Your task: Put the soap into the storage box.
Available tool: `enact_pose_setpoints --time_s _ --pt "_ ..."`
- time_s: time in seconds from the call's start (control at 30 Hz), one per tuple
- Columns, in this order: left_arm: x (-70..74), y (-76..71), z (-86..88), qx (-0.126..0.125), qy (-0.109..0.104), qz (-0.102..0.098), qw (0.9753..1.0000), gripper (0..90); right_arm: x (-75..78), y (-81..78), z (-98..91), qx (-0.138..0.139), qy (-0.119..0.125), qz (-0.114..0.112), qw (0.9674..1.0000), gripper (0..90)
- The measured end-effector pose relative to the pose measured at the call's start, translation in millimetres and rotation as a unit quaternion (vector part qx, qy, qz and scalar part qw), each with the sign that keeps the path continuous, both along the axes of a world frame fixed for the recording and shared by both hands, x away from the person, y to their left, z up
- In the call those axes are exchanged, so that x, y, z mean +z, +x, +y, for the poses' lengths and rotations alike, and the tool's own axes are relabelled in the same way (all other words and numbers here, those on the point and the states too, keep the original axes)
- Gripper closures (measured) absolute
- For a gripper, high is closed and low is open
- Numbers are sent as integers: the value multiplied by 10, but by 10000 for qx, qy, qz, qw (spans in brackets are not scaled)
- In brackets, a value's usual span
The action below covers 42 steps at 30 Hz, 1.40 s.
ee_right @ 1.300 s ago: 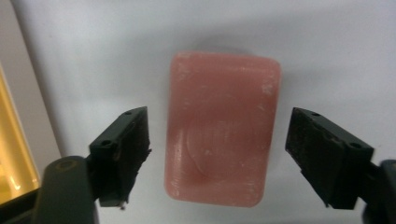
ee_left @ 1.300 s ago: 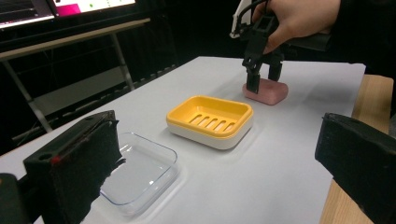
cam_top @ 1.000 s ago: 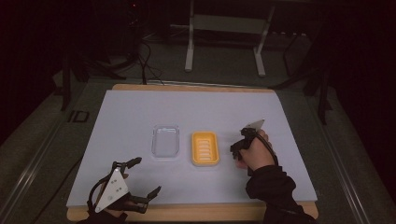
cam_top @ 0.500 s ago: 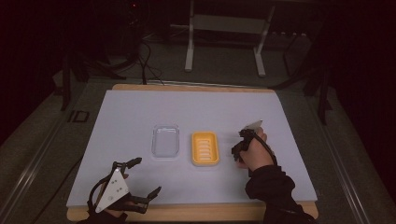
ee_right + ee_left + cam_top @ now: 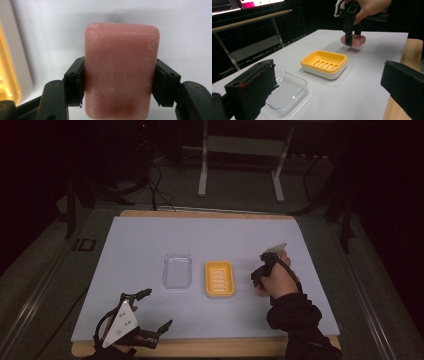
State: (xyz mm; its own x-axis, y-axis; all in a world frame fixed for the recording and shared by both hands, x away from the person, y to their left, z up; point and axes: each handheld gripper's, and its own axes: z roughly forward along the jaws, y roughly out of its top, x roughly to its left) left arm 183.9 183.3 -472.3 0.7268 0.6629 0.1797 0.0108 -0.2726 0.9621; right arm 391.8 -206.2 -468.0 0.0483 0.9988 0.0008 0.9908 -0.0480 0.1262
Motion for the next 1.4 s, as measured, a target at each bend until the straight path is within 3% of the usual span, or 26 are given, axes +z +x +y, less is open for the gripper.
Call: enact_pose_setpoints --time_s 0.07,0.53,0.9,1.4 --pt "-1 1 0 3 4 2 10000 6 42 -1 -3 15 -72 -26 10000 375" --pt "-1 2 -1 6 0 2 10000 6 397 25 58 174 13 -70 9998 376" --pt "-1 2 0 0 2 5 10000 6 702 39 312 423 121 -184 9989 375" --pt "0 -1 -1 -20 4 4 10000 6 908 -5 676 662 251 -400 9967 375"
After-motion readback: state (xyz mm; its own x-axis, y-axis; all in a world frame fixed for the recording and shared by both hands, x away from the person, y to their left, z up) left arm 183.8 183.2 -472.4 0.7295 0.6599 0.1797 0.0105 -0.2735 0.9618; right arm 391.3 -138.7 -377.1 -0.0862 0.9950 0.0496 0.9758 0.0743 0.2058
